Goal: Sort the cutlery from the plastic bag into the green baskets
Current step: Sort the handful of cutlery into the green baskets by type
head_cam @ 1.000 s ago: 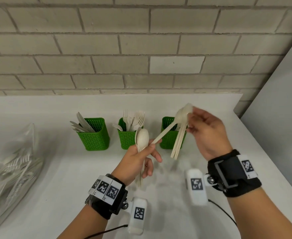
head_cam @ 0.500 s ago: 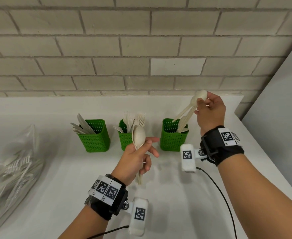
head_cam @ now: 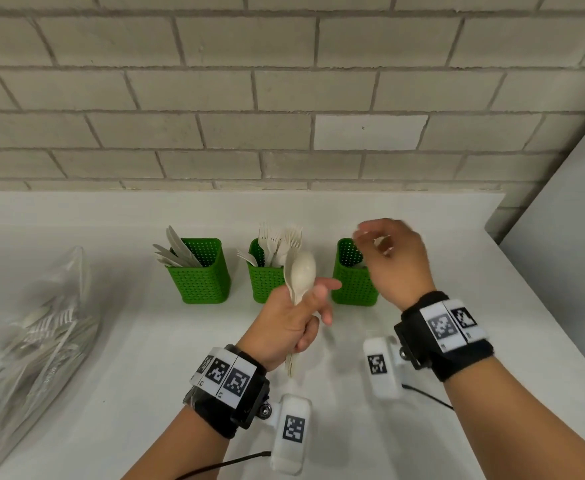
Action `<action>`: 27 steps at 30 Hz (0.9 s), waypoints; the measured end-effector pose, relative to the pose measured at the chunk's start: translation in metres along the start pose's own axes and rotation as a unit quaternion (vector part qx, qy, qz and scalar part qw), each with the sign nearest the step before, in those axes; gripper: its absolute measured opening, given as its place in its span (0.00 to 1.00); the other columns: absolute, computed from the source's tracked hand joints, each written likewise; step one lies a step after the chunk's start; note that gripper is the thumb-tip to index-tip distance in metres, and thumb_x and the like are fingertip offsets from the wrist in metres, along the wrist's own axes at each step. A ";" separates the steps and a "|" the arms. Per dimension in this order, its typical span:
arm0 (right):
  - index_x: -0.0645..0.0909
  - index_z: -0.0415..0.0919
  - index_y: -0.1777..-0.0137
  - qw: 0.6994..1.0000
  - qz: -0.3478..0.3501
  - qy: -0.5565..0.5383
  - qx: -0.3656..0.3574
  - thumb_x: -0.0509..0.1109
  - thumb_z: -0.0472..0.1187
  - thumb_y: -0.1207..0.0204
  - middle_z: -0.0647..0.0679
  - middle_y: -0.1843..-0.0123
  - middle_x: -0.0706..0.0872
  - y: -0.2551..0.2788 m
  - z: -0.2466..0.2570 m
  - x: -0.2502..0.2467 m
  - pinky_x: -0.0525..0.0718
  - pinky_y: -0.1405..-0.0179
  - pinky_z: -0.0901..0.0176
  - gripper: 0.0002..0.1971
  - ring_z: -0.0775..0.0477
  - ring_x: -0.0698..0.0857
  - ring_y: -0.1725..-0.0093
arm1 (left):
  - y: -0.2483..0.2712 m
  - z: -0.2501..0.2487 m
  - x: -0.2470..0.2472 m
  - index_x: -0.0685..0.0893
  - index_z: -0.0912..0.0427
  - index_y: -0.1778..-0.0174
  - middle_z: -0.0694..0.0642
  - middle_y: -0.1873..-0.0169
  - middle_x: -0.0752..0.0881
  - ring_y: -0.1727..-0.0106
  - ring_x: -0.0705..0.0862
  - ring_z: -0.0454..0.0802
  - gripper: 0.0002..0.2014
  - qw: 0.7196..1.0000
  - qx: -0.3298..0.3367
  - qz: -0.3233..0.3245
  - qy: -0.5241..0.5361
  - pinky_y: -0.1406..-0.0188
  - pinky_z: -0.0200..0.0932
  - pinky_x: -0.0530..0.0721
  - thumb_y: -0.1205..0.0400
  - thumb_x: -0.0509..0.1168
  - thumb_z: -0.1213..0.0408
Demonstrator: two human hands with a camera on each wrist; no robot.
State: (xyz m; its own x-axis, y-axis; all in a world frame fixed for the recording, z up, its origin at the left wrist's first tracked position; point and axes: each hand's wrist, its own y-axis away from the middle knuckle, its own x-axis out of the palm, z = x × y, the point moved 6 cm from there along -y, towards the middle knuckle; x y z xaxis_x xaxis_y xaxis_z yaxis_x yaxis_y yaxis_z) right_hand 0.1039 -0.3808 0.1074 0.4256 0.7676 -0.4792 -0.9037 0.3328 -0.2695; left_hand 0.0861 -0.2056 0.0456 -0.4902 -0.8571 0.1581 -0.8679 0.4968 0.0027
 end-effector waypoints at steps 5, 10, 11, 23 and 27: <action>0.87 0.48 0.51 0.981 0.184 -0.051 -0.030 0.77 0.50 0.27 0.57 0.59 0.88 0.038 0.032 0.031 0.85 0.58 0.61 0.08 0.54 0.87 0.62 | 0.002 -0.009 0.014 0.85 0.54 0.53 0.52 0.76 0.83 0.87 0.65 0.43 0.34 0.998 -0.006 0.031 -0.046 0.84 0.31 0.60 0.20 0.46 0.29; 0.88 0.46 0.49 0.989 0.121 -0.090 -0.010 0.79 0.39 0.28 0.54 0.57 0.89 0.034 0.020 0.020 0.85 0.56 0.65 0.08 0.55 0.87 0.59 | 0.006 -0.009 0.008 0.83 0.62 0.68 0.58 0.88 0.67 0.87 0.62 0.50 0.32 0.998 -0.015 -0.035 -0.059 0.83 0.38 0.62 0.13 0.47 0.42; 0.88 0.45 0.49 0.988 0.114 -0.099 -0.005 0.79 0.38 0.28 0.53 0.56 0.89 0.034 0.018 0.017 0.85 0.56 0.66 0.08 0.52 0.88 0.57 | 0.007 -0.009 0.007 0.82 0.62 0.68 0.58 0.87 0.67 0.87 0.61 0.49 0.30 0.998 -0.011 -0.041 -0.055 0.83 0.36 0.61 0.13 0.49 0.44; 0.87 0.41 0.44 0.987 0.106 -0.120 0.028 0.80 0.40 0.29 0.50 0.55 0.90 0.046 0.017 0.025 0.88 0.62 0.64 0.14 0.55 0.90 0.60 | 0.010 -0.011 0.000 0.87 0.64 0.42 0.45 0.81 0.83 0.86 0.71 0.42 0.10 0.991 0.016 -0.109 -0.082 0.88 0.33 0.64 0.15 0.65 0.64; 0.85 0.36 0.38 0.969 0.105 -0.211 0.069 0.79 0.34 0.28 0.43 0.51 0.90 0.045 0.009 0.024 0.88 0.56 0.65 0.18 0.51 0.91 0.53 | 0.014 -0.013 -0.002 0.89 0.57 0.49 0.54 0.81 0.81 0.87 0.67 0.50 0.14 0.990 0.023 -0.099 -0.098 0.85 0.37 0.65 0.14 0.61 0.53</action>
State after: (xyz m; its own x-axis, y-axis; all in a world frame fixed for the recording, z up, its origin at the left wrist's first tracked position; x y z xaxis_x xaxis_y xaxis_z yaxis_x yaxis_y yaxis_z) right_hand 0.0730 -0.3418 0.0912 0.2009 0.9725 -0.1183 -0.9783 0.1929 -0.0751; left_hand 0.0758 -0.1948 0.0583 -0.3118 -0.9495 -0.0348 -0.9493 0.3128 -0.0306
